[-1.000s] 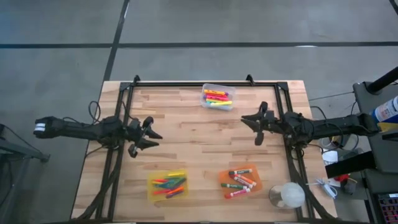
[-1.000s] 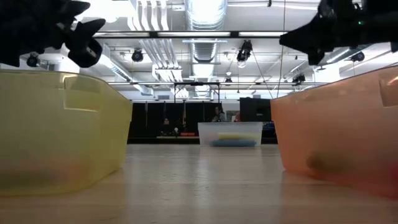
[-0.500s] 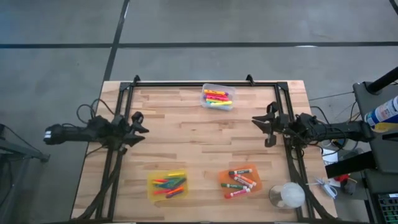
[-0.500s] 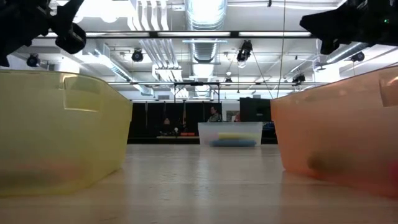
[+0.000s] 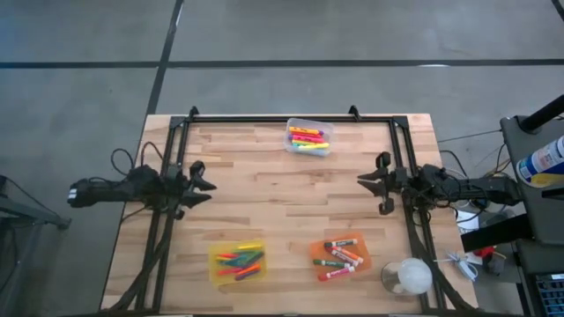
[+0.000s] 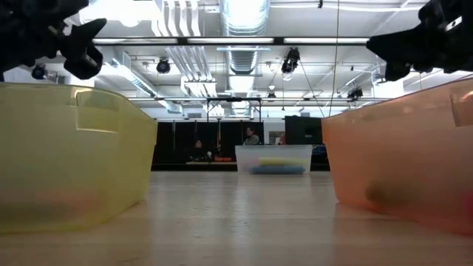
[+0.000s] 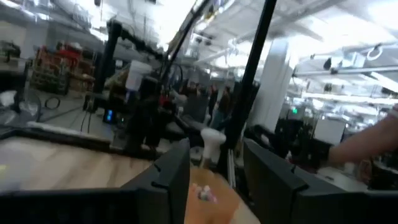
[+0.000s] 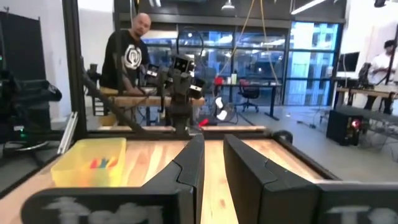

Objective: Pick & Place Markers
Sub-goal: Return to Home Position

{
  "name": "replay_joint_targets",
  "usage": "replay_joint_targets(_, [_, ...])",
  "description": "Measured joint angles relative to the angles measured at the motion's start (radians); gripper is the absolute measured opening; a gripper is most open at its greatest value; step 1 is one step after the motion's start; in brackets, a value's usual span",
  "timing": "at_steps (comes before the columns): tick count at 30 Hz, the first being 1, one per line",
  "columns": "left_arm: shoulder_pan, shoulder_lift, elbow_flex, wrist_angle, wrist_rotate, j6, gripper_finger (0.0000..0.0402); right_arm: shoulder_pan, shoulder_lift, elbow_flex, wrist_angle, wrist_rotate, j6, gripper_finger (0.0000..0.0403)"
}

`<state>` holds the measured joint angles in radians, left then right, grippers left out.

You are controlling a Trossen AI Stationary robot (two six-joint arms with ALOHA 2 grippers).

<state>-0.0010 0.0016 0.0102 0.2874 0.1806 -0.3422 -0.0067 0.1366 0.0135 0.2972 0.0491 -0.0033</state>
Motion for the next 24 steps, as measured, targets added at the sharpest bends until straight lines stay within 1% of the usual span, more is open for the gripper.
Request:
replay_joint_targets(3, [0.0, -0.001, -0.001, -0.009, 0.009, 0.009, 0.0144, 0.0, -0.021, -0.005, -0.017, 0.0, -0.029, 0.0057])
replay_joint_targets(5, [0.0, -0.001, -0.002, -0.004, 0.01, 0.061, 0.0144, 0.0, -0.022, -0.005, -0.02, 0.002, -0.058, 0.0057])
replay_joint_targets(9, [0.0, -0.001, -0.002, -0.066, -0.006, 0.133, 0.0144, -0.001, -0.023, -0.005, -0.106, 0.003, -0.075, 0.0057])
replay_joint_targets(15, [0.0, 0.001, -0.002, -0.092, -0.025, 0.129, 0.0144, -0.001, -0.023, -0.005, -0.203, 0.003, -0.11, 0.0057])
replay_joint_targets(18, [0.0, 0.002, -0.002, -0.153, -0.025, 0.132, 0.0144, -0.001, -0.023, -0.005, -0.241, 0.004, -0.137, 0.0057])
replay_joint_targets(22, [0.0, 0.002, -0.003, -0.236, -0.025, 0.099, 0.0144, -0.001, -0.022, -0.005, -0.251, 0.006, -0.109, 0.0057])
replay_joint_targets(24, [0.0, 0.003, -0.003, -0.249, -0.026, 0.077, 0.0144, -0.001, -0.022, -0.005, -0.258, 0.006, -0.075, 0.0057])
